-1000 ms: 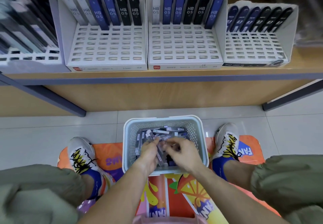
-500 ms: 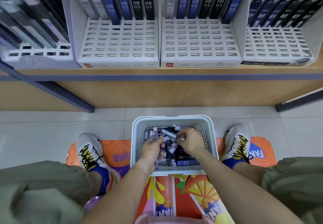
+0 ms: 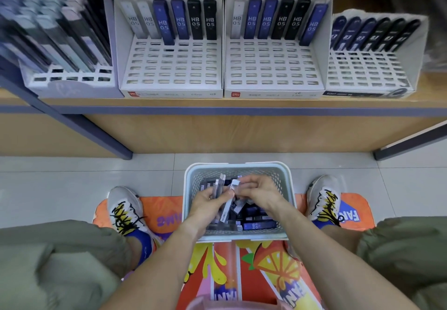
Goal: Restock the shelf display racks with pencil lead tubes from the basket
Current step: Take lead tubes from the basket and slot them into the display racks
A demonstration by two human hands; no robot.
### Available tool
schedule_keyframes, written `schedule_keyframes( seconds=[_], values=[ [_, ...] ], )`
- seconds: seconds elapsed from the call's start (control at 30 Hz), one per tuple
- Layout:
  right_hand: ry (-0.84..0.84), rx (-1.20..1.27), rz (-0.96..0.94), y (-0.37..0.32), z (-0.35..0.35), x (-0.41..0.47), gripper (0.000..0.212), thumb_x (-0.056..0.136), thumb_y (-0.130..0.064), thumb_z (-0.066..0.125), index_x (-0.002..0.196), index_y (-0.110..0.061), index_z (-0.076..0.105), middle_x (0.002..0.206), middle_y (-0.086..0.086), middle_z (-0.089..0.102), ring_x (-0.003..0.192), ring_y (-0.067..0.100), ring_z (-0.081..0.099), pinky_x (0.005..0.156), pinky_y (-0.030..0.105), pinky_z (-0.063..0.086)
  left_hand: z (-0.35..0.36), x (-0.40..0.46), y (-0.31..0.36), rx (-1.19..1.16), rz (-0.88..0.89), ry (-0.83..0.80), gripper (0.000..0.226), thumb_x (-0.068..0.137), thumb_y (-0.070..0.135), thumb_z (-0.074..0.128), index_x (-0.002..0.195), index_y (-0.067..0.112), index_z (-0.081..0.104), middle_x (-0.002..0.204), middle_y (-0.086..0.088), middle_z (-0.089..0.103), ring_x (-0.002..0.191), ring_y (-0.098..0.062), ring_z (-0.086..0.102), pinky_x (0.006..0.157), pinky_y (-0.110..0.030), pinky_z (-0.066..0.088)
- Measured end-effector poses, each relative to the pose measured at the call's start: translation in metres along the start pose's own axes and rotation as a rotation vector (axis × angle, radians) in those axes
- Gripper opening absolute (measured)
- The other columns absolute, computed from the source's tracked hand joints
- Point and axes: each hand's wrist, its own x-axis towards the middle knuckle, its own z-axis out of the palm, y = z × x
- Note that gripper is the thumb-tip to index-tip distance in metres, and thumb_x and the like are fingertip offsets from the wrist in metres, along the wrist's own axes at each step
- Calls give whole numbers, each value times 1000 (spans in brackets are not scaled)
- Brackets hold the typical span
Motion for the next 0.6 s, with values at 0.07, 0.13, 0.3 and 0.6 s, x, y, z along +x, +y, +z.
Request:
schedule_keyframes(
  seconds=[0.07,0.13,0.3,0.6],
  values=[
    [10,101,54,3,9,2,24,86,1,76,108,-1,67,92,18,76,72,20,69,76,32,58,0,-5,2,-23,-29,-8,22,91,32,74,105,15,71,91,-2,76,63,-15,61,46,-19,46],
    [54,231,132,5,18,8,14,92,-1,70,106,1,68,87,15,77,67,19,67,74,31,58,-3,-3,1,-86,-100,39,27,96,31,70,109,7,68,84,-6,71,53,-12,63,42,-22,45],
    [172,461,365,2,36,37,7,99,-3,61,100,4,63,78,13,72,54,14,61,52,22,53,-10,3,1,-314,-201,125,64,97,28,70,149,9,38,94,-7,75,74,-19,72,63,-35,59],
    [295,734,514,8,59,78,11,93,-4,71,99,2,65,78,8,69,57,10,63,38,18,50,-18,15,10,-446,-171,71,30,101,18,55,125,-1,59,84,-12,74,63,-24,68,56,-32,56]
  ],
)
